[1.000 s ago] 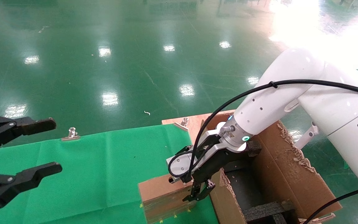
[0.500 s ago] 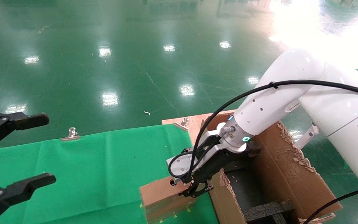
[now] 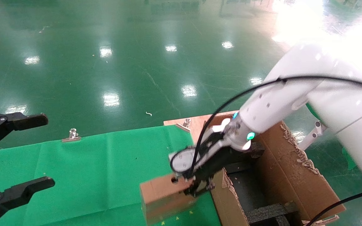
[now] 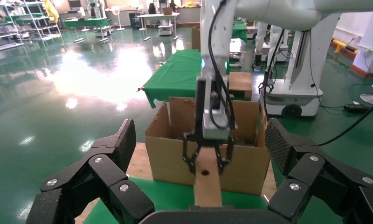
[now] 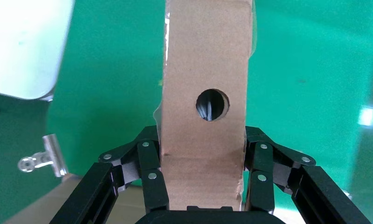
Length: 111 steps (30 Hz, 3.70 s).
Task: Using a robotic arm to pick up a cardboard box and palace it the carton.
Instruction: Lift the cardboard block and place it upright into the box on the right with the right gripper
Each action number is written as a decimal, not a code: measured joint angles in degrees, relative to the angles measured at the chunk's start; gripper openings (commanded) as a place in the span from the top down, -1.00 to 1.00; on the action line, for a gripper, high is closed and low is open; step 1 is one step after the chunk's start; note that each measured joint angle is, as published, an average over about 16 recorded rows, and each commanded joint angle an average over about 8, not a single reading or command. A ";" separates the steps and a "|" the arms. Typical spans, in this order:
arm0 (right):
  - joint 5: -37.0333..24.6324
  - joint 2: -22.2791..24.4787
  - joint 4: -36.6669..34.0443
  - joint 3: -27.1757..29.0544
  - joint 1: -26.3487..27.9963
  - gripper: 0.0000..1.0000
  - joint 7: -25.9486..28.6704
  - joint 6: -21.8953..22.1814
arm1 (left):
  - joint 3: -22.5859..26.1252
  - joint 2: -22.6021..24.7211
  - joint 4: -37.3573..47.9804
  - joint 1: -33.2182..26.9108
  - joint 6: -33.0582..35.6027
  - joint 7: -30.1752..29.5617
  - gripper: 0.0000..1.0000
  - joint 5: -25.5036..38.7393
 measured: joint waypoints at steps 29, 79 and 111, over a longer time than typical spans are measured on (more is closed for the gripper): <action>11.04 12.62 -8.85 -18.22 30.62 1.00 -0.26 -1.16 | 0.00 0.00 0.00 0.00 0.00 0.00 -1.00 0.00; -1.31 37.36 22.24 -39.46 29.22 1.00 69.61 17.49 | 0.00 -0.02 0.03 0.03 -0.05 0.01 -1.00 -0.02; -14.26 31.46 22.36 -44.35 20.35 1.00 94.04 25.99 | 0.00 -0.02 0.04 0.03 -0.06 0.01 -1.00 -0.03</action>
